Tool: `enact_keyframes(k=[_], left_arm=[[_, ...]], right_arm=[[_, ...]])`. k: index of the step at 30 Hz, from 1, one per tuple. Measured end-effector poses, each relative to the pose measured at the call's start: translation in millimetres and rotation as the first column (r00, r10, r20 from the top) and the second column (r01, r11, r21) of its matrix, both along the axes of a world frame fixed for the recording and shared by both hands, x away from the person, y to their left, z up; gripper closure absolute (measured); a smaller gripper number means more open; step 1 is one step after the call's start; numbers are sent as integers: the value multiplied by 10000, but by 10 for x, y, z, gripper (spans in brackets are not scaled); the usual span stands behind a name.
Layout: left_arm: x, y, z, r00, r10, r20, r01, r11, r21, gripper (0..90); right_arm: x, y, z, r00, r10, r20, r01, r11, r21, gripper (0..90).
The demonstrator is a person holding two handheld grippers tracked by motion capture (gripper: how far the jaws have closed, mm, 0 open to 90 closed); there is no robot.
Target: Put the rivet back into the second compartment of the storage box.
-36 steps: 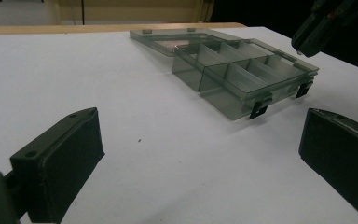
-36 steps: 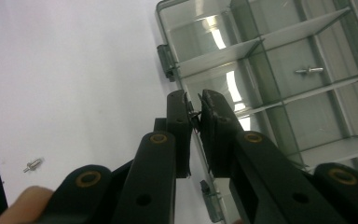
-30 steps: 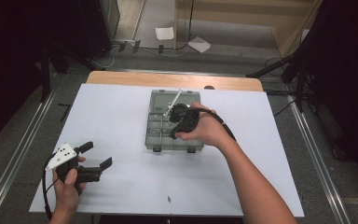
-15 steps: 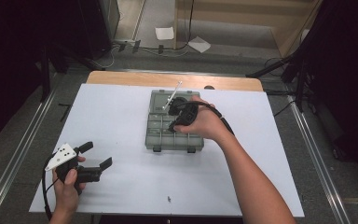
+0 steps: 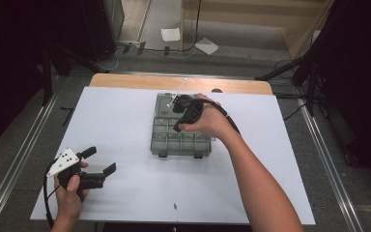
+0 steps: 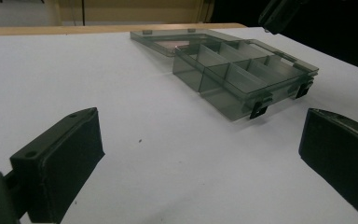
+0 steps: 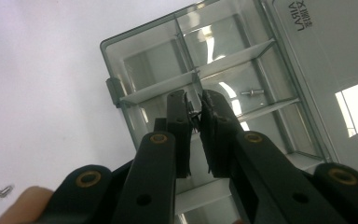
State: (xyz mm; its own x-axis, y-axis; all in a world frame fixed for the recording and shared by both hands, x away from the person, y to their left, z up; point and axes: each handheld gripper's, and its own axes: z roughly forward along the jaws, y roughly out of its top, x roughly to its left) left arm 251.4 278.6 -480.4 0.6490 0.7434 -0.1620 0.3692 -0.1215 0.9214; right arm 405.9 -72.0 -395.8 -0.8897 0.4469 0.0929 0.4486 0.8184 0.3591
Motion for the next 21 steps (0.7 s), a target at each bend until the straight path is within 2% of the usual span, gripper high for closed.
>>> enact_keyframes(k=[21], left_arm=[[3, -4, -5, 10000, -22, 49, 22, 10000, -26, 0]], right_arm=[[208, 28, -9, 10000, -66, 19, 66, 9999, -105, 835]])
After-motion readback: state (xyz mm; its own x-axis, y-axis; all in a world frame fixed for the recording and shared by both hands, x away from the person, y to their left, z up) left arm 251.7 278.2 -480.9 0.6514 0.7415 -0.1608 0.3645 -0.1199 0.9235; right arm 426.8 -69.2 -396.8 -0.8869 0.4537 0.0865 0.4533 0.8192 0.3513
